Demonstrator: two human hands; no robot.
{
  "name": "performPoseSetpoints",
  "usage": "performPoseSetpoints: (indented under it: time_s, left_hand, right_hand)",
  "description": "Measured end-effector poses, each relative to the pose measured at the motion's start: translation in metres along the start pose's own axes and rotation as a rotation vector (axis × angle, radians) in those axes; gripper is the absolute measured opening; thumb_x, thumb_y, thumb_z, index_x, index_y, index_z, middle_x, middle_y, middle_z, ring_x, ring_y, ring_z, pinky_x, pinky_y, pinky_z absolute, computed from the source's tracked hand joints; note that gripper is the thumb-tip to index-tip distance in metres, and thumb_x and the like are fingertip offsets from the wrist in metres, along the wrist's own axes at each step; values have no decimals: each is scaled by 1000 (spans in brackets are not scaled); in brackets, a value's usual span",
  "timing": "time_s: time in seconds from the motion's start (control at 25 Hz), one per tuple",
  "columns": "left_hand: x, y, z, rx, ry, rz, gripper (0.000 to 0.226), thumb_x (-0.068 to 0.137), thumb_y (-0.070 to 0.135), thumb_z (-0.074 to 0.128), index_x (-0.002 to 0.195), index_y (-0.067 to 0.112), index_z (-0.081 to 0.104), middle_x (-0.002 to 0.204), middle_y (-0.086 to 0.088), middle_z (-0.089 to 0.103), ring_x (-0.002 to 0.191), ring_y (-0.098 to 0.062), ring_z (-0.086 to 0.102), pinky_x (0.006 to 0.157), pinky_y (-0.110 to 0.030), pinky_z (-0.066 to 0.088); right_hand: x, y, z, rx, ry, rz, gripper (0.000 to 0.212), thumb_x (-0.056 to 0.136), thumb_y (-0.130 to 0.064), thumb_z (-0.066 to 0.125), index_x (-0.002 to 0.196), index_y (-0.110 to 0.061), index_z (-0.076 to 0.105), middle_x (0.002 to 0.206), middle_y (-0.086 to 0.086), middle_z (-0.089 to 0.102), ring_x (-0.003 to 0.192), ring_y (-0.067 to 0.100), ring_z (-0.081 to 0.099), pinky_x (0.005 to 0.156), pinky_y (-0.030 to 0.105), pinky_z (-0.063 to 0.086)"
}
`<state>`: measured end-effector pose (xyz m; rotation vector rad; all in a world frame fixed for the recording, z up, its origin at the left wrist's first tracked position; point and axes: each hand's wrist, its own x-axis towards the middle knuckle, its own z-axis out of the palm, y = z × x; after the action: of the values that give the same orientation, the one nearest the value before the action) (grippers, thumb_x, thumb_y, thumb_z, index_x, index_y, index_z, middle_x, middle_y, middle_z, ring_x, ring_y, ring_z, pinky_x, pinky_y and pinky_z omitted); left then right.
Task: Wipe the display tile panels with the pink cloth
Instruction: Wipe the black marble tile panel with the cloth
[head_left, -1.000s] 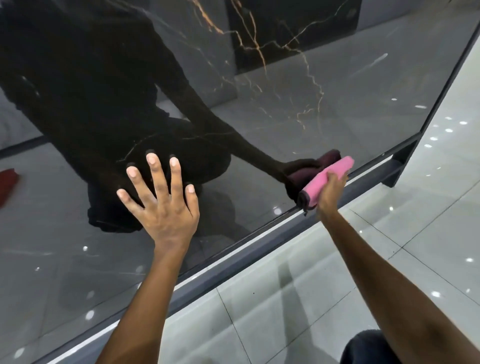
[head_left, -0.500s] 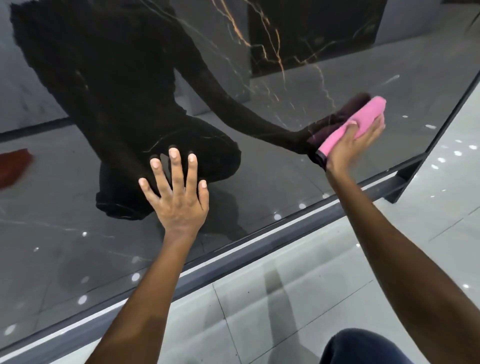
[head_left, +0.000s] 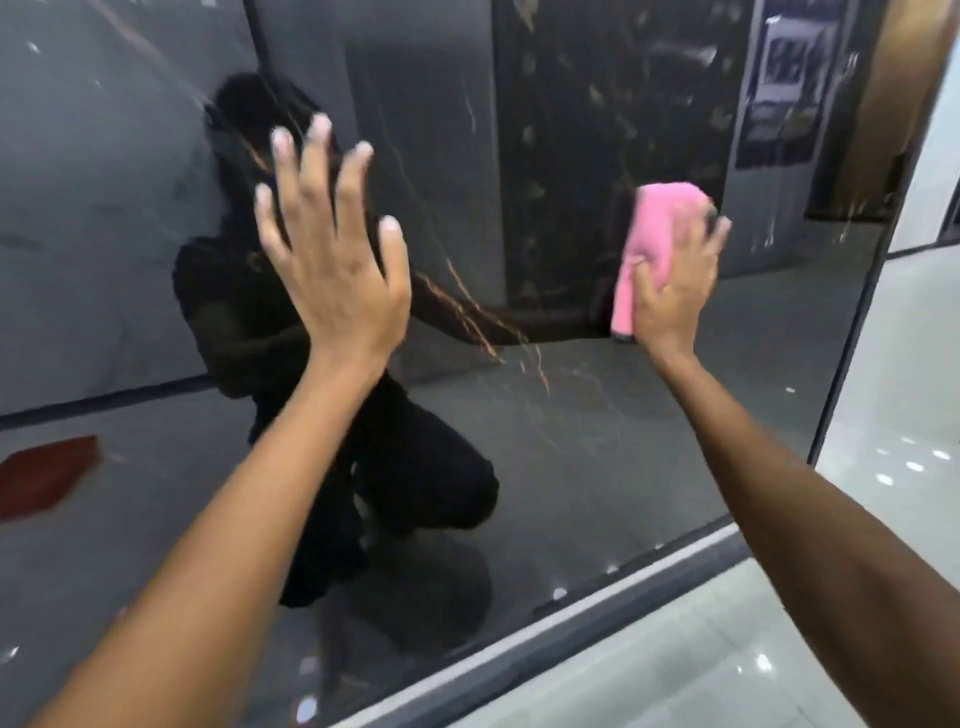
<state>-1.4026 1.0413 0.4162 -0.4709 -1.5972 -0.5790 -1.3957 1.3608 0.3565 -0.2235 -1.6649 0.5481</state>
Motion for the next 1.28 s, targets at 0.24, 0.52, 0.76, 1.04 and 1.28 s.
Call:
performPoseSetpoints:
  time_s: [0.24, 0.52, 0.76, 1.04, 1.28]
  left_hand:
    - [43, -10, 16, 308, -151, 35, 60, 103, 37, 26, 158, 22, 6, 165, -5, 2, 150, -36, 1, 118, -57, -3]
    - [41, -9, 19, 295, -134, 33, 60, 105, 37, 24, 158, 20, 2, 165, -6, -1, 150, -36, -2, 117, -56, -6]
    - [43, -13, 20, 306, -104, 62, 57, 106, 35, 23, 158, 20, 4, 165, -6, -1, 150, -35, -2, 117, -54, -8]
    - [45, -11, 21, 298, -90, 72, 57, 106, 36, 18, 158, 19, 1, 165, -7, -3, 150, -35, -3, 117, -54, -9]
    - [45, -15, 19, 225, -96, 84, 63, 104, 50, 3, 158, 18, 11, 165, -7, 7, 150, -35, 2, 118, -50, -11]
  right_hand:
    - [-66, -91, 22, -88, -294, -778, 78, 81, -31, 50, 151, -13, 22, 161, 15, 6, 146, 40, 12, 119, 41, 11]
    - [126, -37, -33, 9, -46, 250, 77, 83, -32, 44, 154, -17, 17, 155, 15, 27, 138, 34, 34, 111, 50, 32]
    - [26, -139, 5, -88, -237, -660, 75, 80, -28, 48, 150, -14, 25, 154, 19, 31, 138, 38, 29, 106, 43, 28]
    - [129, -71, -32, -127, -135, 47, 73, 86, -31, 44, 152, -13, 18, 154, 18, 29, 131, 40, 39, 107, 47, 34]
    - [69, -179, 1, -122, -217, -484, 73, 84, -35, 42, 152, -13, 24, 156, 17, 25, 142, 38, 26, 107, 46, 31]
